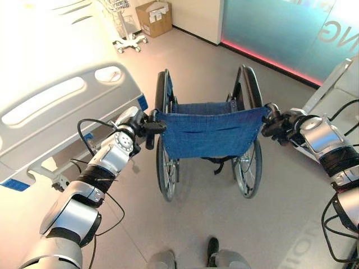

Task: Push the wheelchair next to the bed

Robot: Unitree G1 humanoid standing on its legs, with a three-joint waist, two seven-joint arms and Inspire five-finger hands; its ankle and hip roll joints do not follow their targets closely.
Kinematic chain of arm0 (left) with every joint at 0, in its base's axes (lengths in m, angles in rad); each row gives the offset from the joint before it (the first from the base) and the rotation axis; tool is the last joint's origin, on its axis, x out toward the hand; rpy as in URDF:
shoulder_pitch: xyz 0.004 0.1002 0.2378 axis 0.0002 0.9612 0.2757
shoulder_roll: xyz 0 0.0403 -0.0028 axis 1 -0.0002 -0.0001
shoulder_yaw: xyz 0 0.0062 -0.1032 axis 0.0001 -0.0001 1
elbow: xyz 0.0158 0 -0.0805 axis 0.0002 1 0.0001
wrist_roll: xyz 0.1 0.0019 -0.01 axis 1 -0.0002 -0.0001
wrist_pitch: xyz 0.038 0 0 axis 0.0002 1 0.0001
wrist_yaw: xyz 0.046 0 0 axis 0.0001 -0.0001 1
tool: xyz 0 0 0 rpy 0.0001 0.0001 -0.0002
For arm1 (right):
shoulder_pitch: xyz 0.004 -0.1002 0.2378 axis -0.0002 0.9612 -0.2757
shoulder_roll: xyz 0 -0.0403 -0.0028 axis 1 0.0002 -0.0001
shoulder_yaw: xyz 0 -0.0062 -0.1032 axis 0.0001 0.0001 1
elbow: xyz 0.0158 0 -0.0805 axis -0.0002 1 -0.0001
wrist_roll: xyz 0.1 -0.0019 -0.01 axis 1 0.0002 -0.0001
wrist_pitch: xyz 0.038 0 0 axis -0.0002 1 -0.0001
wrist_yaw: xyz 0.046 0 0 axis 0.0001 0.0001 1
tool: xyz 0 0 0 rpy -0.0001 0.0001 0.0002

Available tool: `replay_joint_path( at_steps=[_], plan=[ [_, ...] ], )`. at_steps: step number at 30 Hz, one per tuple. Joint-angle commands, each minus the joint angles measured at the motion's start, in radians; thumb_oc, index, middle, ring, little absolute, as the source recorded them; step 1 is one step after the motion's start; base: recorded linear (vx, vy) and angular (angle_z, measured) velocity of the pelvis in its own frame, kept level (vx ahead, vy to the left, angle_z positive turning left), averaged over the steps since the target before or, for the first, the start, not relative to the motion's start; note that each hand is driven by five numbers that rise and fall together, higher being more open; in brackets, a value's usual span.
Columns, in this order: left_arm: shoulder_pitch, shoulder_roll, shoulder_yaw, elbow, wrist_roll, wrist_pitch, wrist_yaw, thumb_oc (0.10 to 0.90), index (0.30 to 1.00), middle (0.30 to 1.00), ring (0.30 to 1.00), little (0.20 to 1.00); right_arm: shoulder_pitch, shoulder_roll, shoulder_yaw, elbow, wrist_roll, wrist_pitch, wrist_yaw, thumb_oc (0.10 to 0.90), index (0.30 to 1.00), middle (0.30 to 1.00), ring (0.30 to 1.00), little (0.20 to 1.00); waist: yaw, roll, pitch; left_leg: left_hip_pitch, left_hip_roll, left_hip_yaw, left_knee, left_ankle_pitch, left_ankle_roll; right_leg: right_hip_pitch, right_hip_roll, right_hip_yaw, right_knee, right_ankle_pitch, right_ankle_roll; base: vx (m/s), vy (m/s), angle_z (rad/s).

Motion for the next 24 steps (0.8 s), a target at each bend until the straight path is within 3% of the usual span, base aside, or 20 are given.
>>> replay_joint_path(
  at_steps=[1,3,6,7,8,9,11,12,15,16,18,20,24],
  plan=[
    [0.150,-0.008,-0.042,-0.048,-0.003,-0.124,-0.086,0.400,0.300,0.300,0.300,0.300,-0.029,0.017,0.075,-0.101,-0.119,-0.195,0.053,0.400,0.300,0.300,0.300,0.300,0.053,0.019,0.042,-0.147,-0.023,0.068,-0.011,0.223,0.049,0.132,0.097,-0.088,0.057,-0.052,0.057,0.41,0.002,-0.86],
    [0.155,0.015,-0.027,-0.057,0.005,-0.134,-0.106,0.400,0.300,0.300,0.300,0.300,-0.043,0.025,0.083,-0.093,-0.169,-0.214,0.084,0.400,0.300,0.300,0.300,0.300,0.071,0.020,0.033,-0.144,-0.017,0.118,-0.017,0.206,0.067,0.143,0.104,-0.089,0.076,-0.082,0.055,0.39,0.053,-0.96],
    [0.166,0.046,-0.012,-0.043,-0.033,-0.137,-0.131,0.400,0.300,0.300,0.300,0.300,-0.041,0.038,0.096,-0.072,-0.162,-0.264,0.124,0.400,0.300,0.300,0.300,0.300,0.103,0.002,-0.002,-0.122,-0.023,0.088,0.031,0.125,0.127,0.158,0.094,-0.077,0.171,-0.136,0.060,0.36,0.083,-0.89],
    [0.166,0.047,-0.012,-0.042,-0.034,-0.138,-0.132,0.400,0.300,0.300,0.300,0.300,-0.040,0.038,0.096,-0.071,-0.163,-0.264,0.125,0.400,0.300,0.300,0.300,0.300,0.104,0.001,-0.004,-0.123,-0.023,0.090,0.034,0.122,0.129,0.157,0.093,-0.075,0.176,-0.139,0.061,0.48,0.067,-0.59],
    [0.178,0.062,0.001,-0.046,-0.026,-0.142,-0.155,0.400,0.300,0.300,0.300,0.300,-0.008,0.035,0.095,-0.073,-0.161,-0.282,0.124,0.400,0.300,0.300,0.300,0.300,0.116,-0.024,-0.022,-0.095,-0.023,0.092,0.026,0.102,0.155,0.166,0.077,-0.095,0.285,-0.104,0.095,0.29,0.037,-0.38],
    [0.179,0.064,0.003,-0.047,-0.025,-0.141,-0.157,0.400,0.300,0.300,0.300,0.300,-0.003,0.033,0.095,-0.074,-0.164,-0.285,0.126,0.400,0.300,0.300,0.300,0.300,0.119,-0.023,-0.027,-0.094,-0.021,0.091,0.022,0.104,0.156,0.163,0.078,-0.098,0.294,-0.092,0.099,0.40,0.064,-0.25],
    [0.199,0.083,0.010,-0.047,-0.024,-0.149,-0.163,0.400,0.300,0.300,0.300,0.300,0.033,0.016,0.081,-0.088,-0.185,-0.317,0.133,0.400,0.300,0.300,0.300,0.300,0.124,-0.029,-0.046,-0.054,-0.020,0.068,0.000,0.102,0.171,0.132,0.058,-0.095,0.456,0.018,0.154,0.38,0.057,-0.05],
    [0.206,0.086,0.009,-0.044,-0.022,-0.155,-0.160,0.400,0.300,0.300,0.300,0.300,0.040,0.008,0.079,-0.095,-0.184,-0.320,0.135,0.400,0.300,0.300,0.300,0.300,0.122,-0.031,-0.051,-0.044,-0.022,0.052,0.003,0.096,0.174,0.112,0.047,-0.089,0.481,0.044,0.166,0.42,0.006,-0.03],
    [0.208,0.093,0.003,-0.034,-0.025,-0.170,-0.161,0.400,0.300,0.300,0.300,0.300,0.029,0.000,0.081,-0.111,-0.158,-0.310,0.157,0.400,0.300,0.300,0.300,0.300,0.113,-0.035,-0.048,-0.022,-0.028,0.002,0.023,0.077,0.169,0.069,0.012,-0.081,0.435,0.055,0.169,0.30,-0.105,0.04],
    [0.185,0.103,-0.009,-0.025,-0.024,-0.185,-0.159,0.400,0.300,0.300,0.300,0.300,-0.001,0.004,0.095,-0.116,-0.162,-0.301,0.146,0.400,0.300,0.300,0.300,0.300,0.103,-0.036,-0.032,-0.004,-0.021,-0.036,0.040,0.063,0.153,0.023,-0.023,-0.088,0.351,0.035,0.159,0.18,-0.245,0.07],
    [0.151,0.111,-0.027,-0.018,-0.030,-0.195,-0.147,0.400,0.300,0.300,0.300,0.300,-0.047,0.011,0.115,-0.103,-0.164,-0.298,0.133,0.400,0.300,0.300,0.300,0.300,0.089,-0.038,-0.005,0.024,-0.012,-0.077,0.048,0.039,0.144,-0.046,-0.067,-0.092,0.285,0.056,0.153,0.14,-0.270,0.03],
    [0.114,0.120,-0.039,-0.015,-0.041,-0.208,-0.140,0.400,0.300,0.300,0.300,0.300,-0.104,0.014,0.141,-0.085,-0.176,-0.296,0.128,0.400,0.300,0.300,0.300,0.300,0.070,-0.055,0.025,0.063,-0.016,-0.119,0.051,-0.007,0.138,-0.117,-0.138,-0.078,0.172,0.138,0.171,0.23,-0.327,0.22],
    [0.089,0.131,-0.045,-0.048,-0.049,-0.196,-0.146,0.400,0.300,0.300,0.300,0.300,-0.155,-0.003,0.170,-0.094,-0.171,-0.270,0.145,0.400,0.300,0.300,0.300,0.300,0.054,-0.080,0.029,0.105,-0.009,-0.187,0.045,-0.068,0.122,-0.158,-0.209,-0.032,-0.001,0.246,0.216,0.33,-0.329,0.70]
  ],
)
